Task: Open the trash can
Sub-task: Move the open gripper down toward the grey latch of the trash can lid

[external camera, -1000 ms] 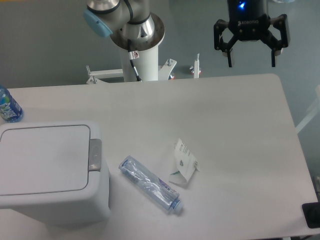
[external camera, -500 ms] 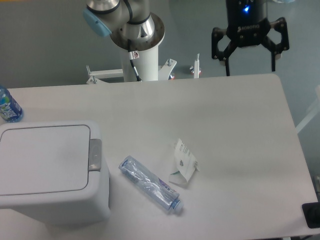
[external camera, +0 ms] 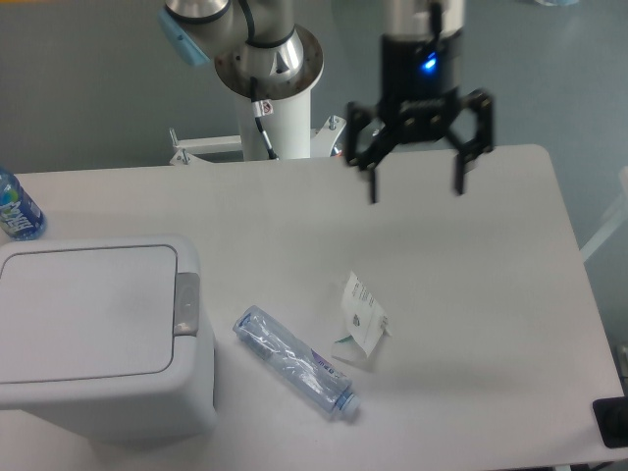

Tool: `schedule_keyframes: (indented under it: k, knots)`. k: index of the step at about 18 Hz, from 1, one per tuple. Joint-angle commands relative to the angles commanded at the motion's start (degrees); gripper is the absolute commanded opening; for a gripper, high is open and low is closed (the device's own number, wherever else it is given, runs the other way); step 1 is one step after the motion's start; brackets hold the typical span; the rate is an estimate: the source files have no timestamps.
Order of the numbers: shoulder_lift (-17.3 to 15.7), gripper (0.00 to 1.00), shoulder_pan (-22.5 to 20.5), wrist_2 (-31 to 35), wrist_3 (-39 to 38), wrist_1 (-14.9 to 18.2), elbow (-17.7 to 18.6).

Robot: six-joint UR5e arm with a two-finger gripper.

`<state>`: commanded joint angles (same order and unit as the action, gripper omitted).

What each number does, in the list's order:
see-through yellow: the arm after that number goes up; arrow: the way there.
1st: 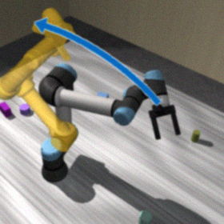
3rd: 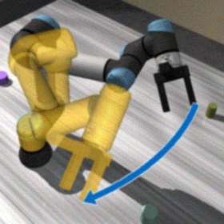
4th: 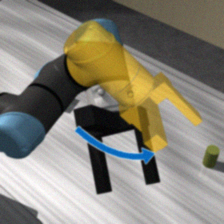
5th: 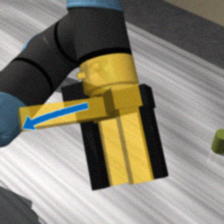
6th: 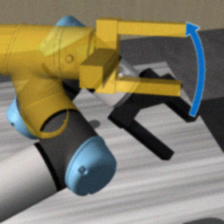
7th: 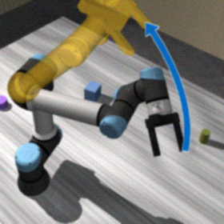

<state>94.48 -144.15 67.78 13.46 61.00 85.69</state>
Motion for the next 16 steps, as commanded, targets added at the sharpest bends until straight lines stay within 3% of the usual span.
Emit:
schedule_keyframes:
  k: [3, 7, 16]
  knots:
    - [1.3, 1.00, 1.0, -3.6, -0.7, 0.0, 0.2]
    - [3.8, 1.00, 5.0, -3.5, -0.8, -0.8, 0.1]
    - [5.7, 1.00, 7.6, -3.6, -0.9, -3.7, 0.4]
